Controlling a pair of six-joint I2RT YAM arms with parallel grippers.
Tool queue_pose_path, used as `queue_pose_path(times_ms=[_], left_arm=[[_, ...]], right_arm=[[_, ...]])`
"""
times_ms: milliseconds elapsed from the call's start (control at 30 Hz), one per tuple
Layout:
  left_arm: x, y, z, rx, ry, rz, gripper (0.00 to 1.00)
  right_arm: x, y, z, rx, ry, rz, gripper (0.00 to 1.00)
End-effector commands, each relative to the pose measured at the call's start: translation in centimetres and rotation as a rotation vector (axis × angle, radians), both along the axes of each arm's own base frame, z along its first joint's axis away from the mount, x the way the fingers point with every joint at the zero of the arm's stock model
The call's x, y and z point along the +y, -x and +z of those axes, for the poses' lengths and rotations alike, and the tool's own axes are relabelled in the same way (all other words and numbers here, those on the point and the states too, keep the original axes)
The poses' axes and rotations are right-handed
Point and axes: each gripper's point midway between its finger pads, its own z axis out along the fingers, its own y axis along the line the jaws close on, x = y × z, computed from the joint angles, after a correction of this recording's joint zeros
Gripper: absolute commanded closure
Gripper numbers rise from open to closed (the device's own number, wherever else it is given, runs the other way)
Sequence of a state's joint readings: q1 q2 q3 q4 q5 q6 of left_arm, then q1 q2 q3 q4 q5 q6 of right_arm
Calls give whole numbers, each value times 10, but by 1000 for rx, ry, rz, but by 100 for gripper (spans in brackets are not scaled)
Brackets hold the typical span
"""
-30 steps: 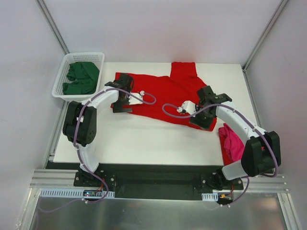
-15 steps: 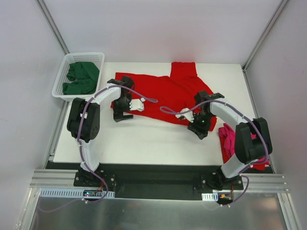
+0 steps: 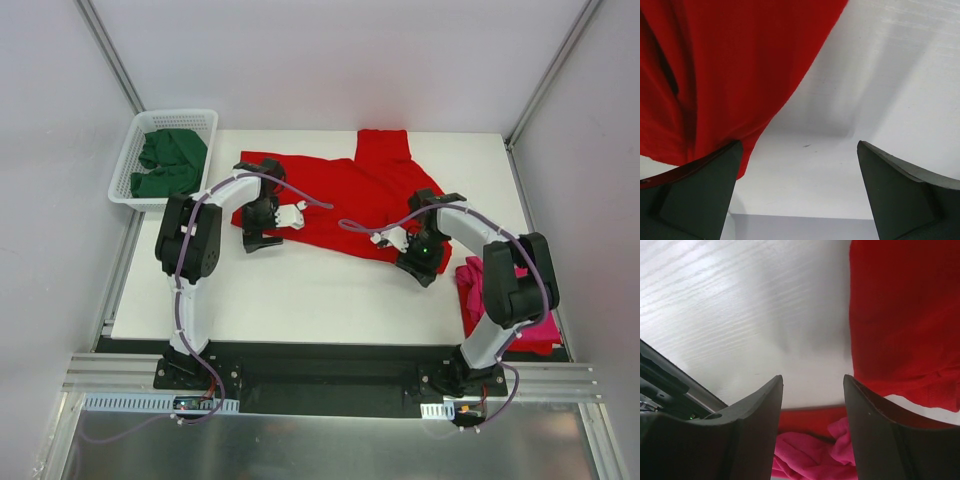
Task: Fold and stack the t-shirts
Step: Fold the flattened tshirt in 1/3 of the way
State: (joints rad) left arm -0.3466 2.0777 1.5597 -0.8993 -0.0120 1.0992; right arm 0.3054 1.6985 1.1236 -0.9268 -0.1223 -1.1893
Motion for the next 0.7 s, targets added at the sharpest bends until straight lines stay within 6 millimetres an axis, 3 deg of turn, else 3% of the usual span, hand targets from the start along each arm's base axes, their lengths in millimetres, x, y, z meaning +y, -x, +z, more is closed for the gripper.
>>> queue_pose_path(times_ms=[0, 300, 667], left_arm=[[5, 4, 0, 27, -23, 22, 1], [6, 20, -7, 69, -15, 38, 1], [2, 29, -11, 99, 9, 62, 1]], right_arm=[[-10, -6, -3, 11, 36, -17, 45], [-13, -29, -9, -83, 53, -38, 40], [0, -51, 4, -157, -13, -72, 36]])
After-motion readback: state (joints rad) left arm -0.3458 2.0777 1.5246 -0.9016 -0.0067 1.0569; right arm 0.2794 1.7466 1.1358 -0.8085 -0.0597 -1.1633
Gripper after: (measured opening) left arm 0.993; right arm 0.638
